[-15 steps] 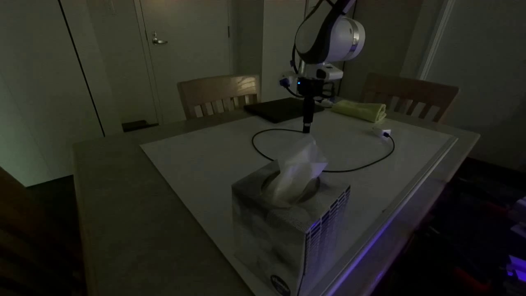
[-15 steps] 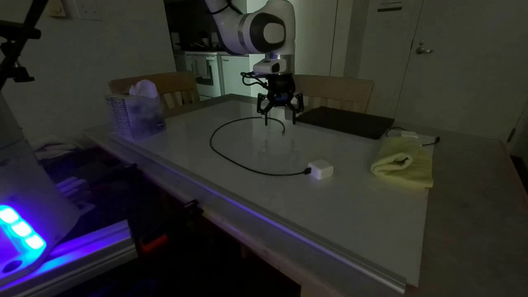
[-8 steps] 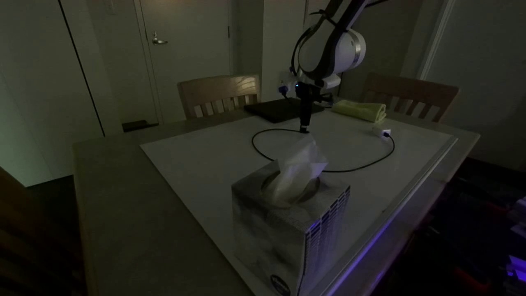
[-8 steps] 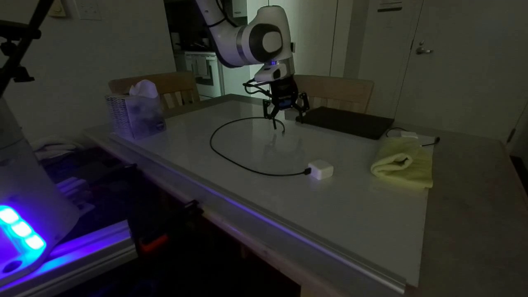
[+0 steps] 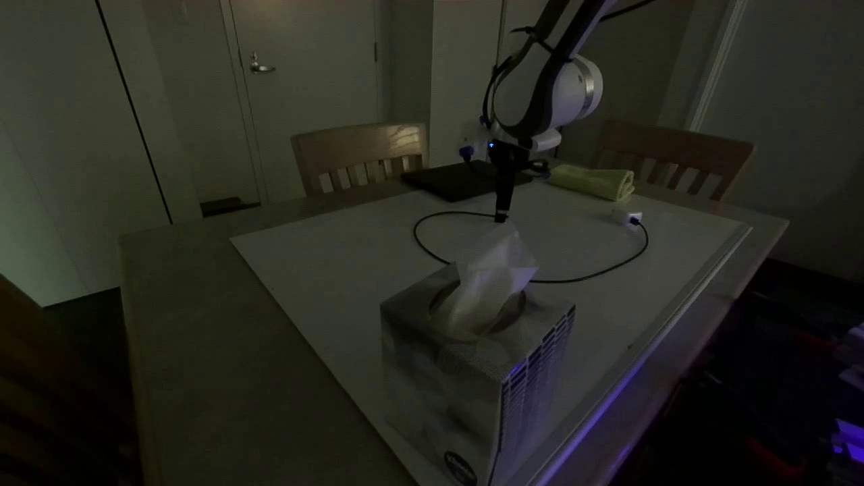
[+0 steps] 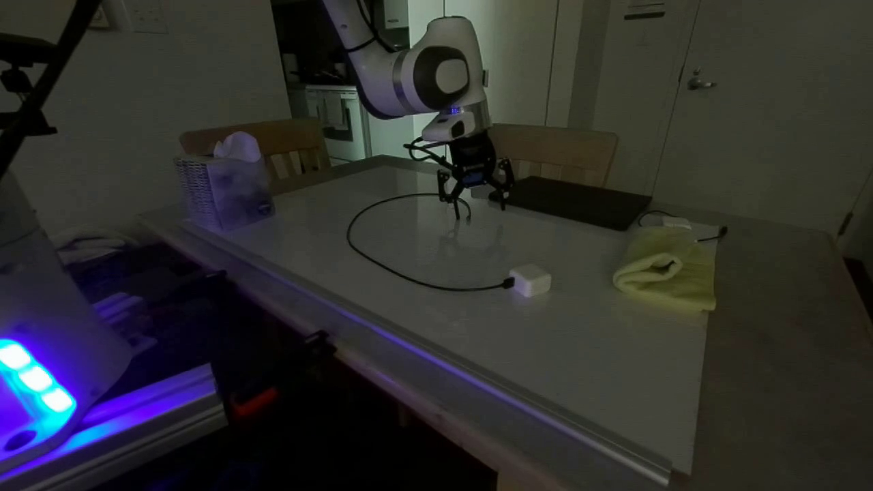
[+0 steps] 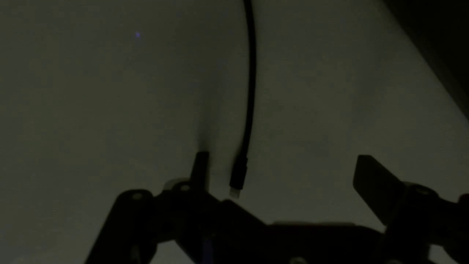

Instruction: Straighten the cable

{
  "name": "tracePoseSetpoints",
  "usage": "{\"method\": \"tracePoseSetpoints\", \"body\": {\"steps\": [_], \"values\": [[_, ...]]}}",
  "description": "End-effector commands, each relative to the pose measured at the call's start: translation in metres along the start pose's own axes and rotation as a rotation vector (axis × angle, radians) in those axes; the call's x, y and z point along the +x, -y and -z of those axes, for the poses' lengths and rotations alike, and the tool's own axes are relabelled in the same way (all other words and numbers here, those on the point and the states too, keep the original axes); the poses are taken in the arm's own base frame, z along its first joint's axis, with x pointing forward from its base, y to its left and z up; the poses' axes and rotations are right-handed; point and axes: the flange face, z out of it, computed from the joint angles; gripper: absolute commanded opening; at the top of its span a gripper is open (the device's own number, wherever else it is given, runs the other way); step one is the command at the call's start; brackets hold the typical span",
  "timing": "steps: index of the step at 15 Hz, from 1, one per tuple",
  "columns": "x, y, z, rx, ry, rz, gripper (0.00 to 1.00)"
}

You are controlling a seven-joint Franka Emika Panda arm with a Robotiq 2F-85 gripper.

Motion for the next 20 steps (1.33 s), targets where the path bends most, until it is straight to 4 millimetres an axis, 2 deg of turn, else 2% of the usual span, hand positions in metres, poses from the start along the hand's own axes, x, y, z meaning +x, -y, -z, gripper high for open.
{"method": "tracePoseSetpoints", "body": {"steps": [1, 7, 9, 11, 19, 20], "values": [[0.003, -0.005, 0.007, -0.007, -0.007, -0.035, 1.0], [-0.008, -0.018, 0.003, -0.033, -0.008, -0.011, 1.0], [-0.007, -0.018, 0.003, -0.036, -0.007, -0.013, 0.78], [-0.006, -0.022, 0.006, -0.047, -0.008, -0.01, 0.6], [-0.006, -0.035, 0.014, -0.081, 0.0, 0.008, 0.04], [-0.007, -0.035, 0.016, -0.095, 0.015, 0.018, 0.01]]}}
